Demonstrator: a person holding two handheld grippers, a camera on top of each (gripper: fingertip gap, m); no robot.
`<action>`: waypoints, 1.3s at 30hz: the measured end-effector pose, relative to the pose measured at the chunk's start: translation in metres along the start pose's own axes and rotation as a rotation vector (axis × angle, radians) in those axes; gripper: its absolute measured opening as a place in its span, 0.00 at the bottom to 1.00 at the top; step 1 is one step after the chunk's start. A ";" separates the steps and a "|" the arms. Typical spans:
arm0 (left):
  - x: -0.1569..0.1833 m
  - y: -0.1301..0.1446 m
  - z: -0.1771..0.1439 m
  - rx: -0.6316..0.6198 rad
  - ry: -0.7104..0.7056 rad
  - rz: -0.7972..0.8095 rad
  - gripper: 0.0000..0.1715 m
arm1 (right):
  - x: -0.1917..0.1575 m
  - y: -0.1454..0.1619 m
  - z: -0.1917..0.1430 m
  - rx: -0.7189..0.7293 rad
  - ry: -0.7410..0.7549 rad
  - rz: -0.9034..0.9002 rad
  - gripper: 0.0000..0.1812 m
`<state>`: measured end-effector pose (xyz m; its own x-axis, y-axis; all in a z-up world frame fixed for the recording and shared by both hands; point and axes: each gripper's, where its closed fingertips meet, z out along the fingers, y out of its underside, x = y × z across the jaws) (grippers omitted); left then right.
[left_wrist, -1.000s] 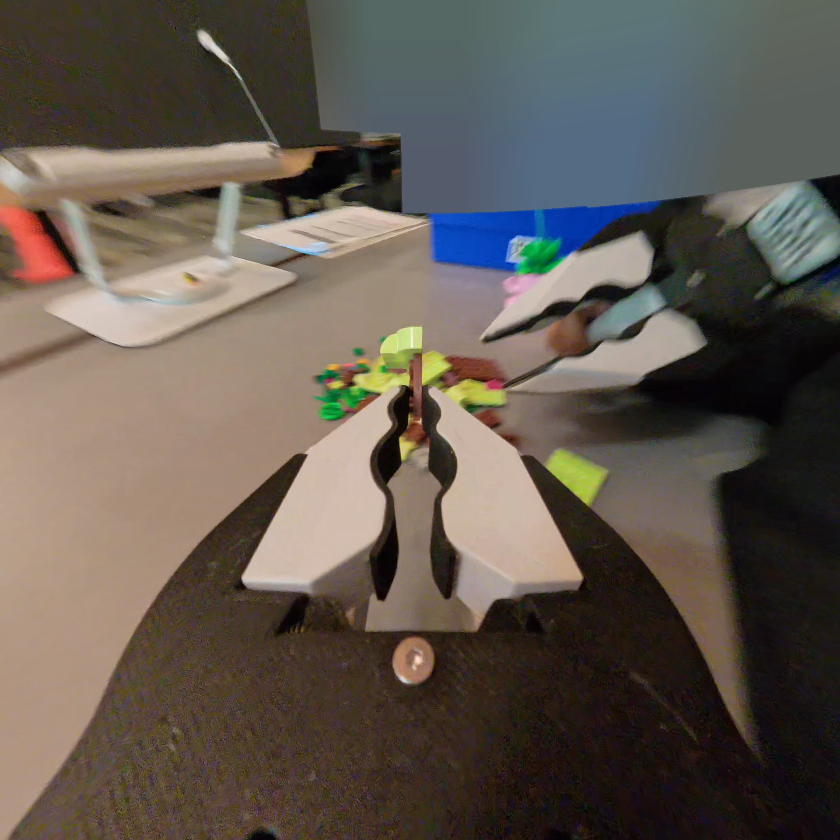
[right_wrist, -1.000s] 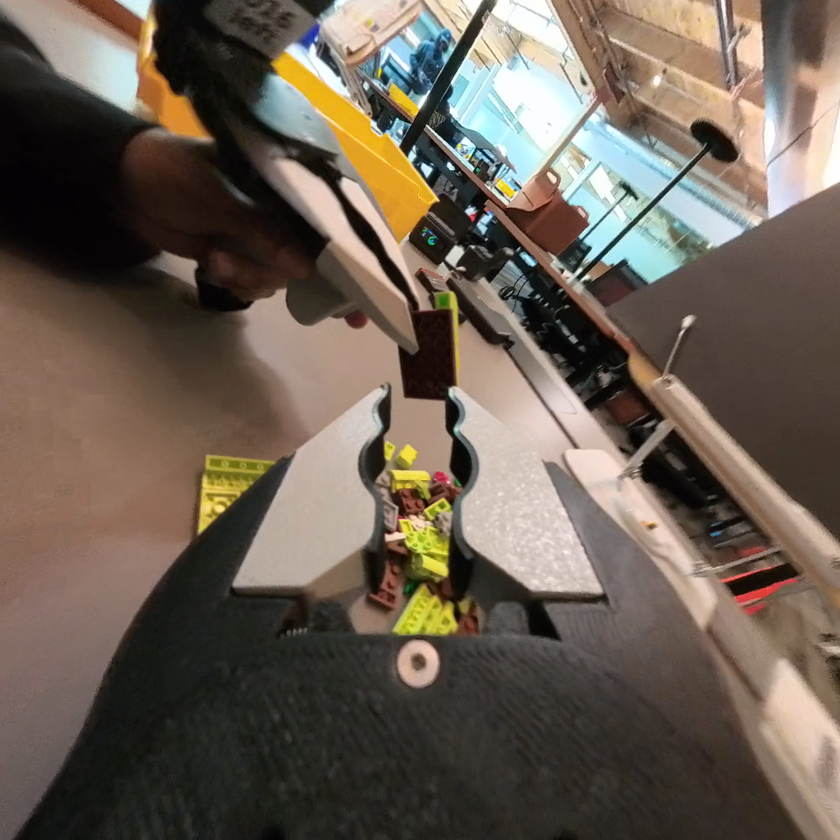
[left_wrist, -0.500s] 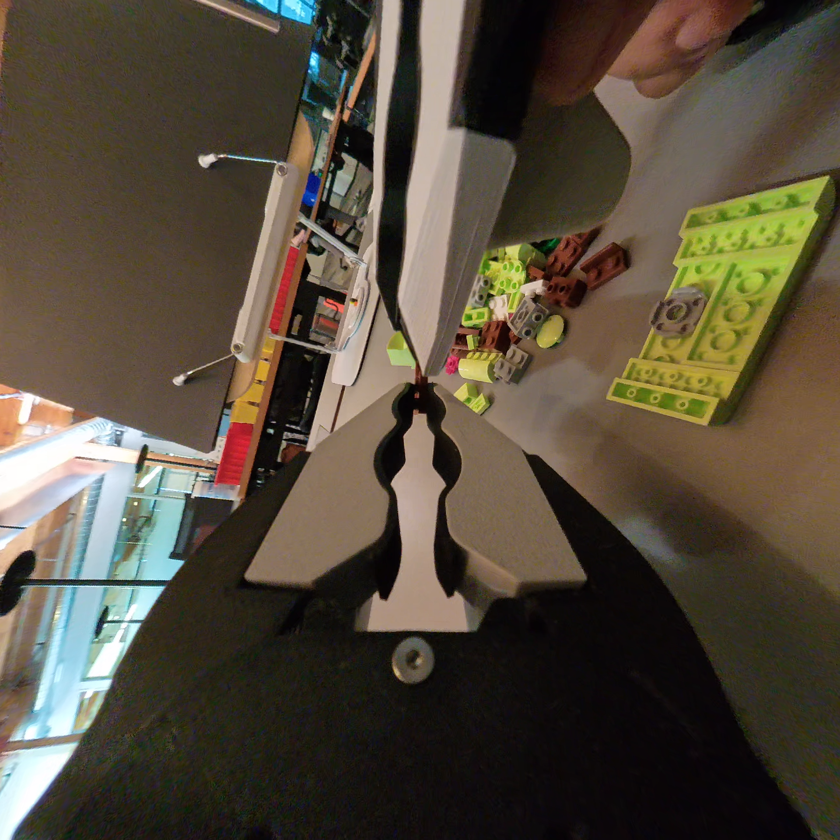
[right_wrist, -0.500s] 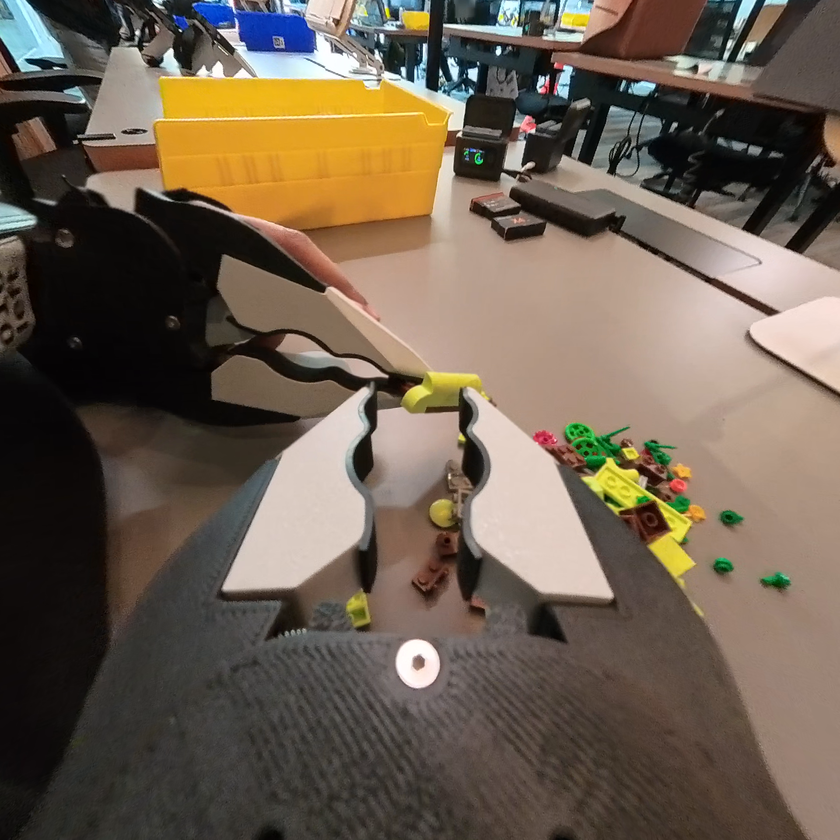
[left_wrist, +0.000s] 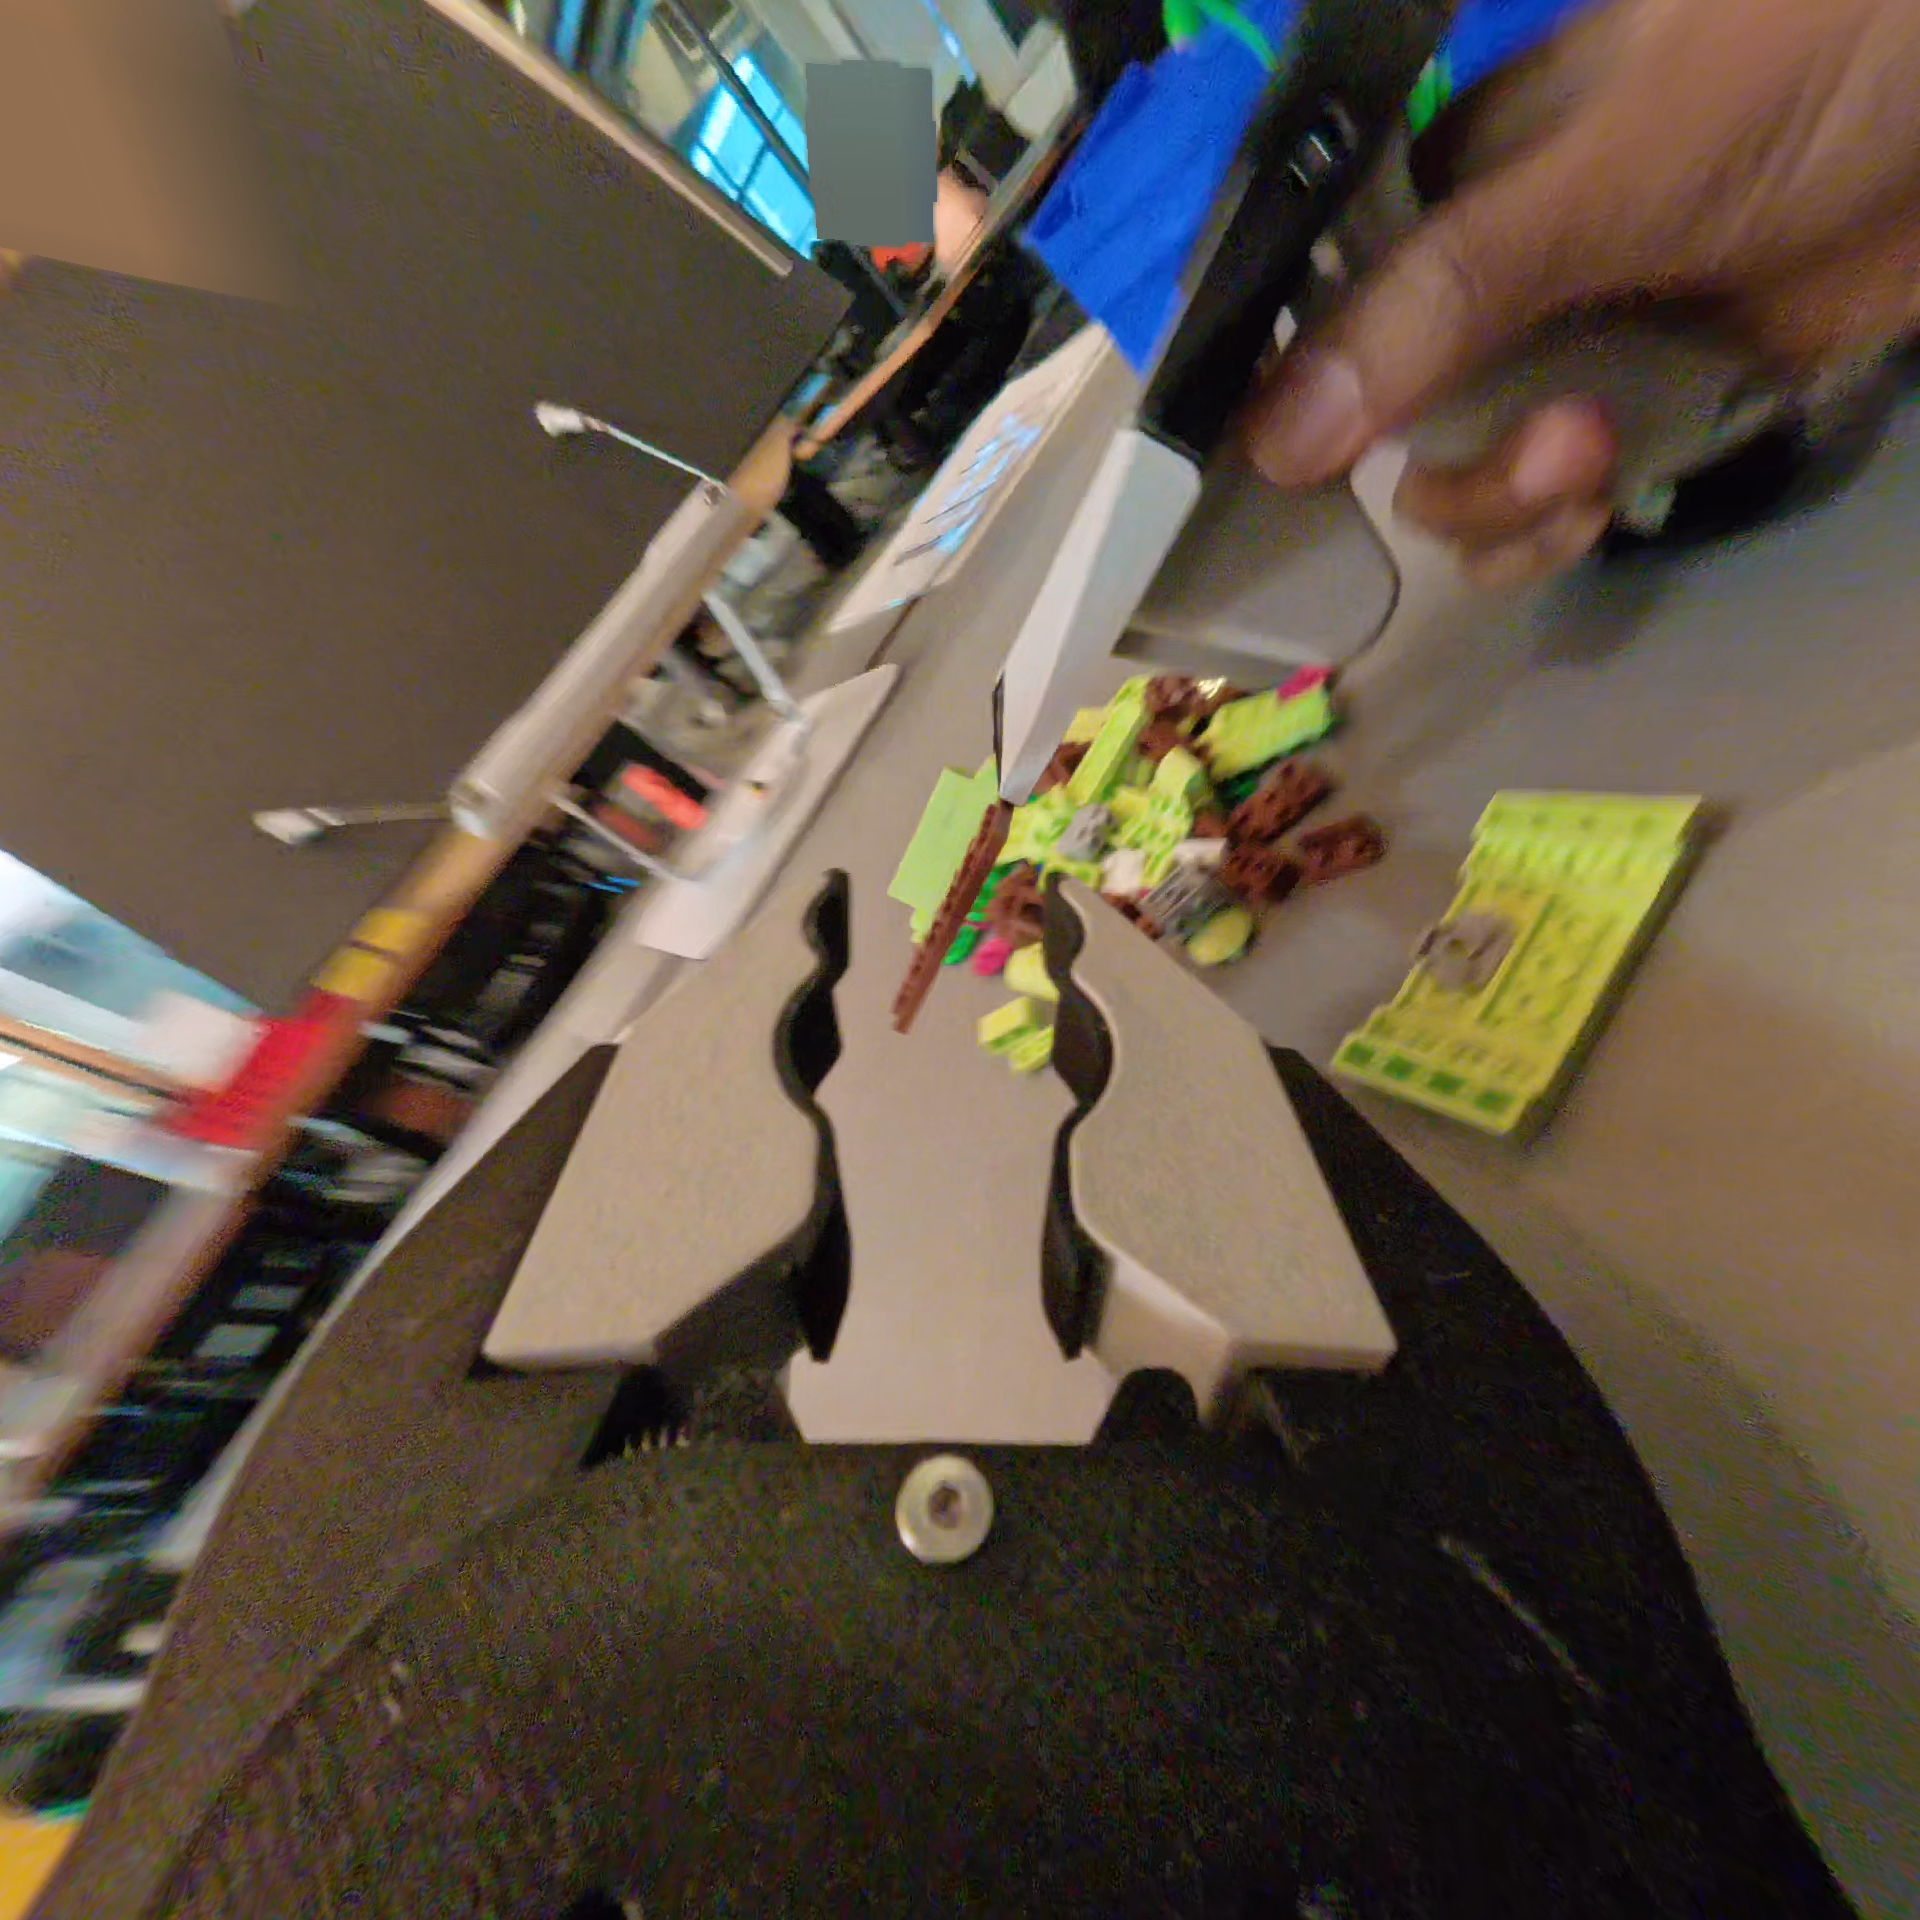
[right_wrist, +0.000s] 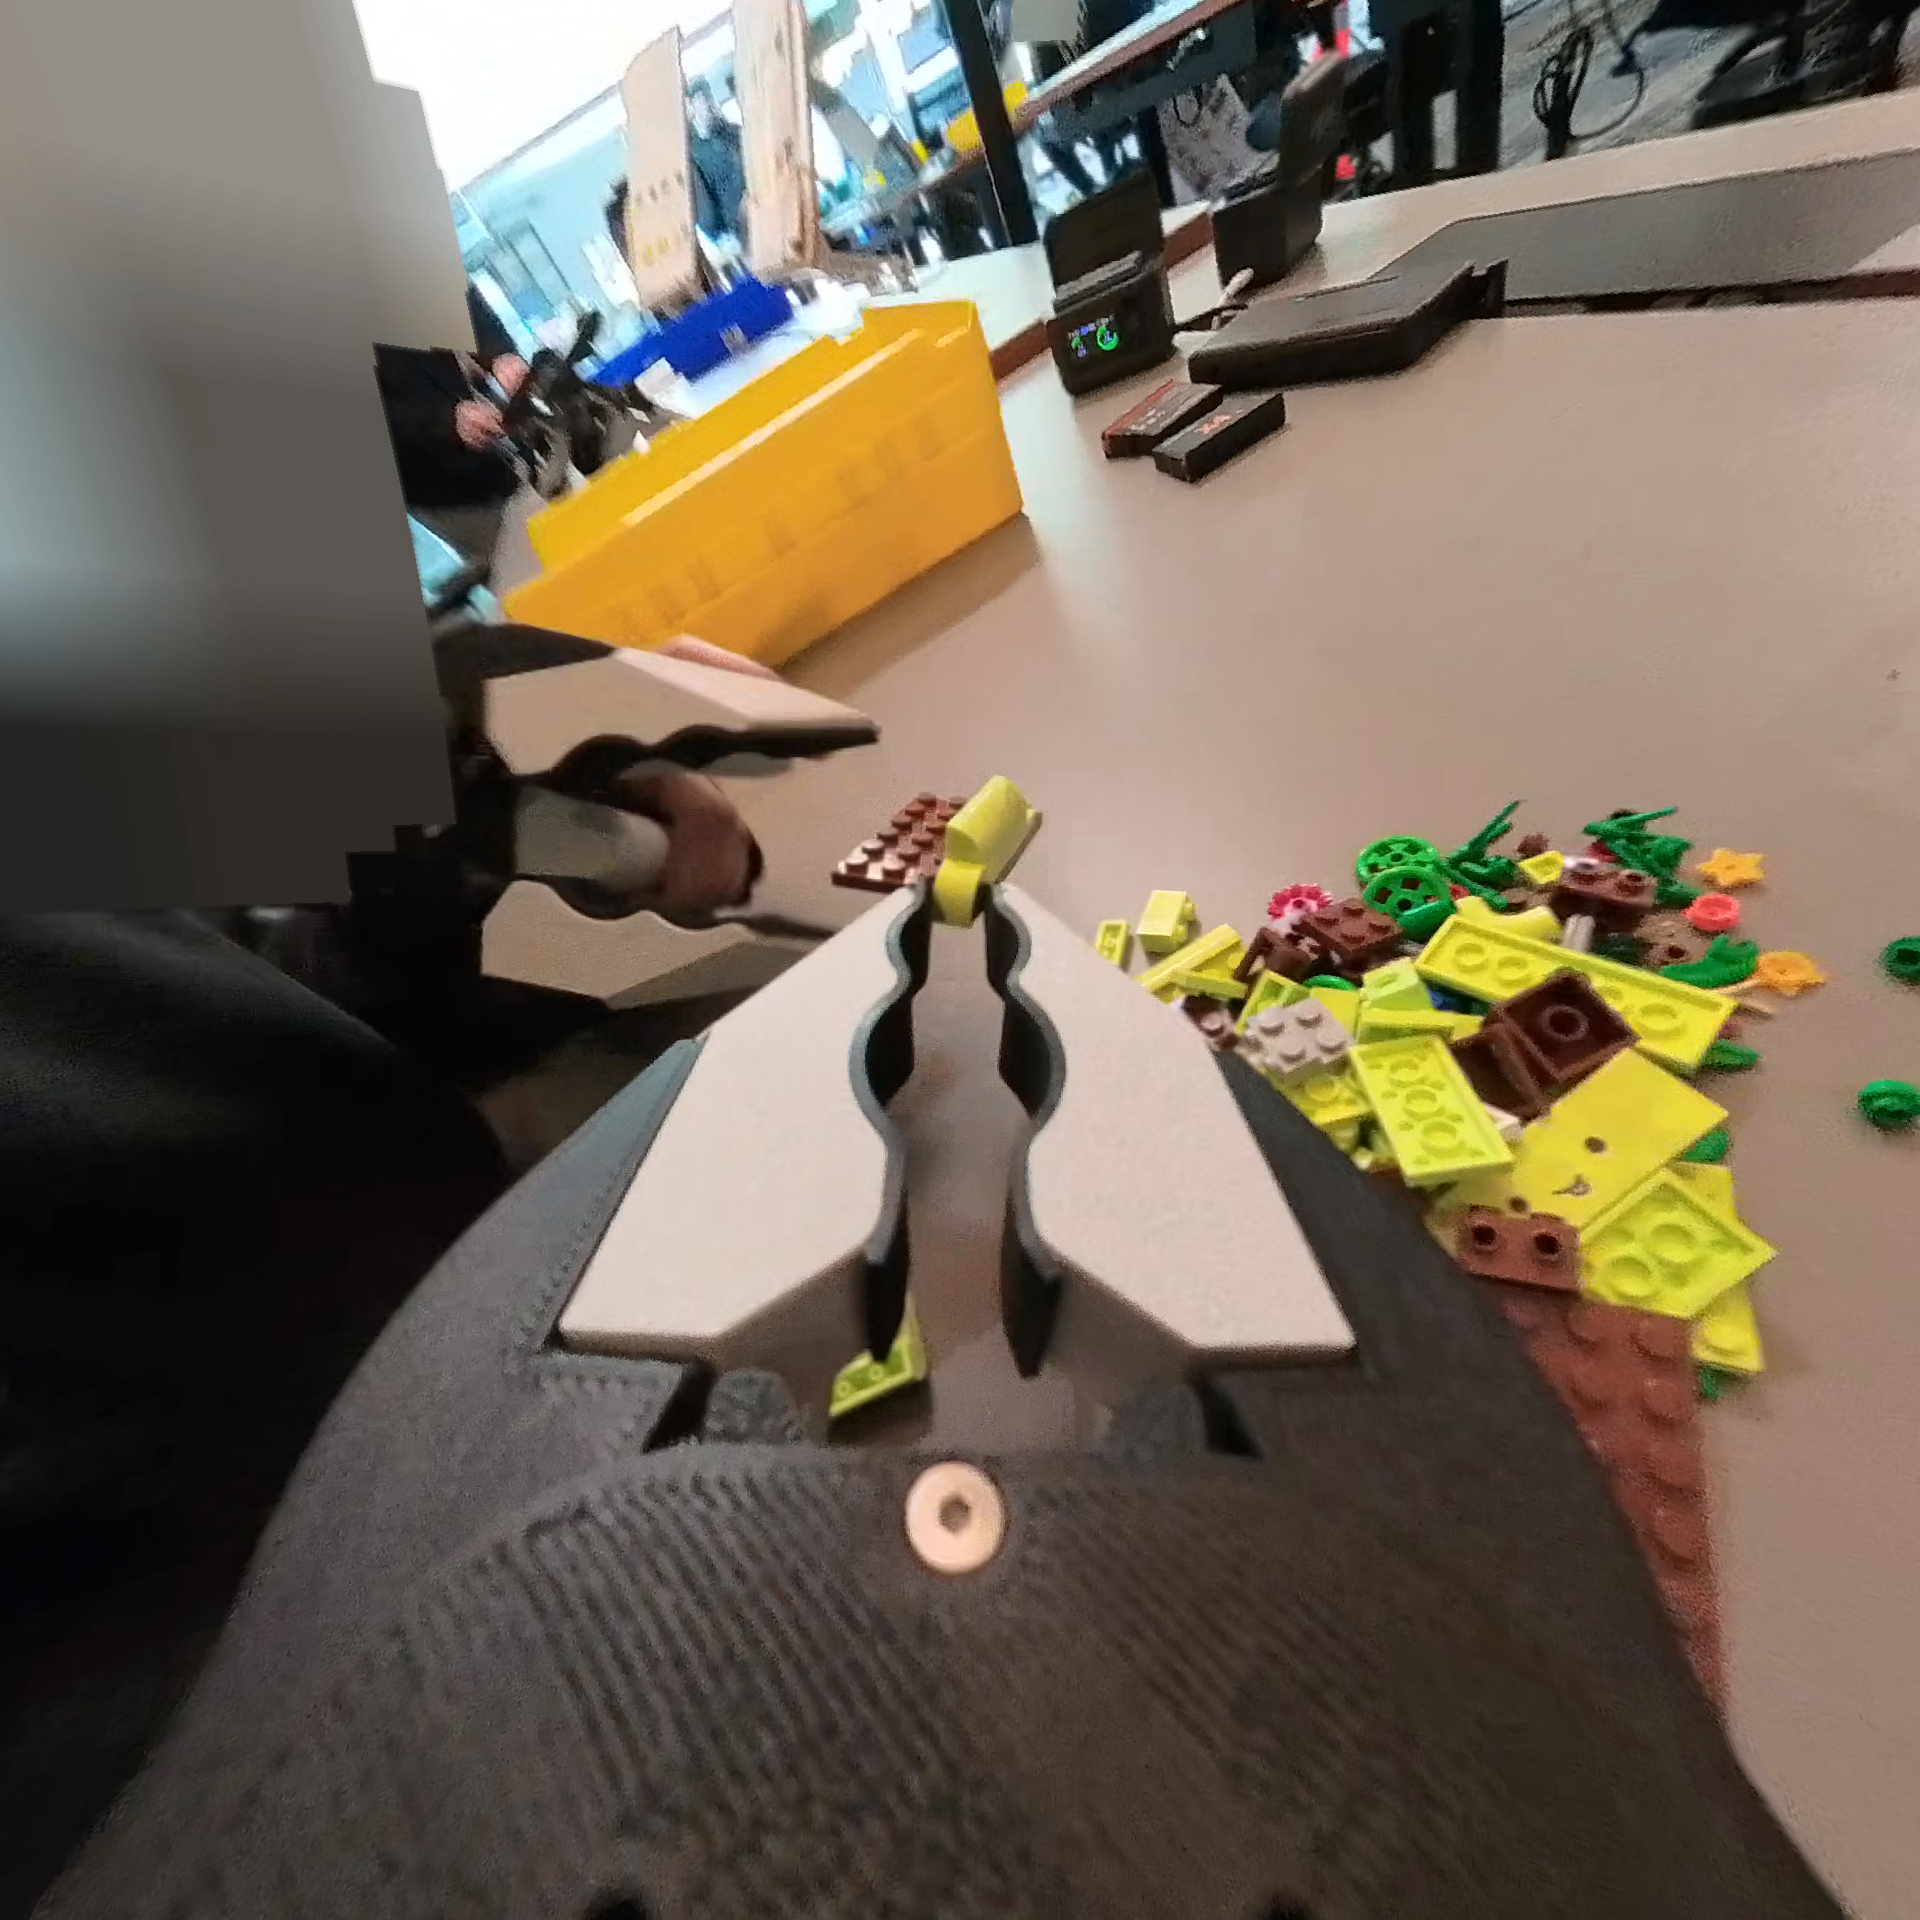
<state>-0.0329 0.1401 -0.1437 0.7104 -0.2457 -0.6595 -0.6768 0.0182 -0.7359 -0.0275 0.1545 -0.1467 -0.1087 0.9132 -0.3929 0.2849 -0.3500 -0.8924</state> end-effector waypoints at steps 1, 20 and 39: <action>0.000 -0.001 -0.001 0.012 0.059 -0.147 0.26 | 0.000 -0.003 -0.002 0.021 -0.032 0.046 0.04; -0.002 -0.032 -0.021 0.271 0.985 -1.795 0.08 | -0.044 -0.006 -0.005 0.041 -0.251 -0.114 0.03; -0.003 -0.021 -0.017 0.223 0.925 -1.753 0.00 | -0.030 -0.010 -0.007 0.059 0.111 -0.752 0.08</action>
<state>-0.0240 0.1238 -0.1236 0.1050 -0.4607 0.8813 0.6025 -0.6756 -0.4249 -0.0206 0.1318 -0.1244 -0.1560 0.9247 0.3473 0.1207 0.3668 -0.9224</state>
